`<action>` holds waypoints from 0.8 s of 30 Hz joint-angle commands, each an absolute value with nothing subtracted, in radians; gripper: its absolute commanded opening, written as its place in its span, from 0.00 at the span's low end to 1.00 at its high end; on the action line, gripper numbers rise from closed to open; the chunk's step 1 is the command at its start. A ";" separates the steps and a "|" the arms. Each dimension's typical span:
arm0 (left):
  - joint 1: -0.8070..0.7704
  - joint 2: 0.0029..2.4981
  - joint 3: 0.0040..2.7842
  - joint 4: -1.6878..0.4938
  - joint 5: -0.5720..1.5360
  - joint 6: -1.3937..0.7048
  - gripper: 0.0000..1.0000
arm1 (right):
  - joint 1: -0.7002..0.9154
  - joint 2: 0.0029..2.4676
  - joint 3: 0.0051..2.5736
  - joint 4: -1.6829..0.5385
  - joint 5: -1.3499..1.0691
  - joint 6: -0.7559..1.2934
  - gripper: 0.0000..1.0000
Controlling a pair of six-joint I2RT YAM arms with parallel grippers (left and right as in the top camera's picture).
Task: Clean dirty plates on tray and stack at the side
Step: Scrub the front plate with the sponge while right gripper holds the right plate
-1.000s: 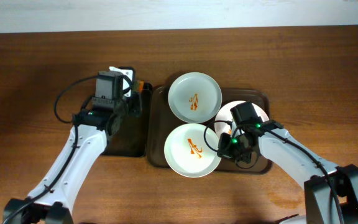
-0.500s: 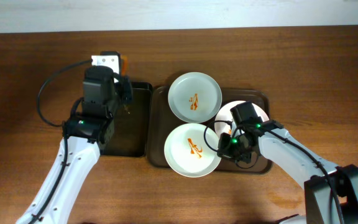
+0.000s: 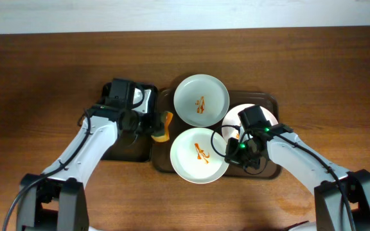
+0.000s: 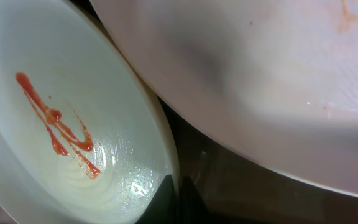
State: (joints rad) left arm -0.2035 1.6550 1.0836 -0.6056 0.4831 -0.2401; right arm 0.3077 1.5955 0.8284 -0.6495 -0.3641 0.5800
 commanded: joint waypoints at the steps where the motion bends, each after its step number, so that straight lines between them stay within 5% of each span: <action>1: -0.208 1.619 1.105 -0.599 0.543 -0.230 0.00 | 0.314 1.602 0.839 -0.650 -0.355 0.584 0.04; 6: -0.409 1.622 1.096 -0.626 0.606 -0.232 0.00 | 0.314 1.602 0.839 -0.649 -0.355 0.585 0.04; 11: -0.609 1.622 1.074 -0.576 0.500 -0.596 0.00 | 0.314 1.602 0.839 -0.649 -0.355 0.584 0.04; 24: -0.626 1.892 1.074 -0.426 0.662 -0.666 0.00 | 0.314 1.602 0.839 -0.650 -0.355 0.584 0.04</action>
